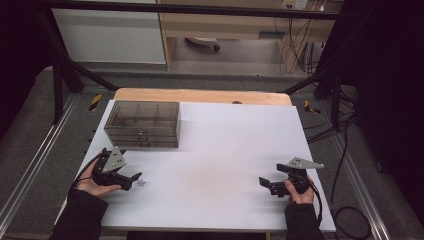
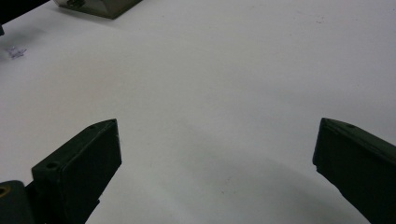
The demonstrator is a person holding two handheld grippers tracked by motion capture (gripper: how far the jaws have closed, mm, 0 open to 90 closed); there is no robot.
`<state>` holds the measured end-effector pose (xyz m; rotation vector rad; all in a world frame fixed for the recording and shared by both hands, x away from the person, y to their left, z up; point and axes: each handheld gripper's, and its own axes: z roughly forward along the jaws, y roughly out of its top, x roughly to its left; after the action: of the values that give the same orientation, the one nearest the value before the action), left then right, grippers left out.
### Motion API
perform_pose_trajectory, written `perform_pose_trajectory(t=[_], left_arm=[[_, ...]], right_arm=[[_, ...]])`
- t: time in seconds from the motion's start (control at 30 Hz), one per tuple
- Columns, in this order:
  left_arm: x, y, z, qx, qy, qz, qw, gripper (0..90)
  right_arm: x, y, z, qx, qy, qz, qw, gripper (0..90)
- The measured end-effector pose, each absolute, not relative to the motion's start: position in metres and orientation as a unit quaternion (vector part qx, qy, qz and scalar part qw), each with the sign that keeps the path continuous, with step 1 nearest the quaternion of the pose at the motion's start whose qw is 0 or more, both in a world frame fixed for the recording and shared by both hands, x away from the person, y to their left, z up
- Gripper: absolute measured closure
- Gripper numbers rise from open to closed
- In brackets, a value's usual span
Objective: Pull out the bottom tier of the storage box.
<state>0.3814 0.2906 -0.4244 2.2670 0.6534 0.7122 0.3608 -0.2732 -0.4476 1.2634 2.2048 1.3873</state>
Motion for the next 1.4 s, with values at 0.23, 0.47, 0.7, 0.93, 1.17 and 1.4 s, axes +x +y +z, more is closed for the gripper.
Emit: perform_pose_trajectory(t=[0.23, 0.47, 0.7, 0.93, 1.17, 1.4], left_arm=[[0.386, 0.289, -0.427, 0.873, 0.236, 0.293, 0.309, 5.4], [0.391, 0.288, -0.431, 0.876, 0.223, 0.321, 0.284, 7.9], [0.396, 0.288, -0.435, 0.875, 0.204, 0.351, 0.263, 12.8], [0.398, 0.283, -0.440, 0.878, 0.160, 0.384, 0.238, 18.3], [0.399, 0.278, -0.443, 0.873, 0.125, 0.418, 0.217, 25.3], [0.399, 0.277, -0.447, 0.870, 0.104, 0.440, 0.197, 30.8]], right_arm=[[0.361, -0.273, -0.448, 0.433, 0.756, 0.475, 0.124, 1.8], [0.361, -0.273, -0.448, 0.433, 0.756, 0.475, 0.125, 1.8], [0.361, -0.274, -0.448, 0.434, 0.756, 0.475, 0.125, 1.8], [0.361, -0.274, -0.447, 0.434, 0.756, 0.475, 0.126, 1.8], [0.361, -0.274, -0.447, 0.434, 0.755, 0.475, 0.127, 1.8], [0.361, -0.274, -0.447, 0.434, 0.755, 0.474, 0.127, 1.8]])
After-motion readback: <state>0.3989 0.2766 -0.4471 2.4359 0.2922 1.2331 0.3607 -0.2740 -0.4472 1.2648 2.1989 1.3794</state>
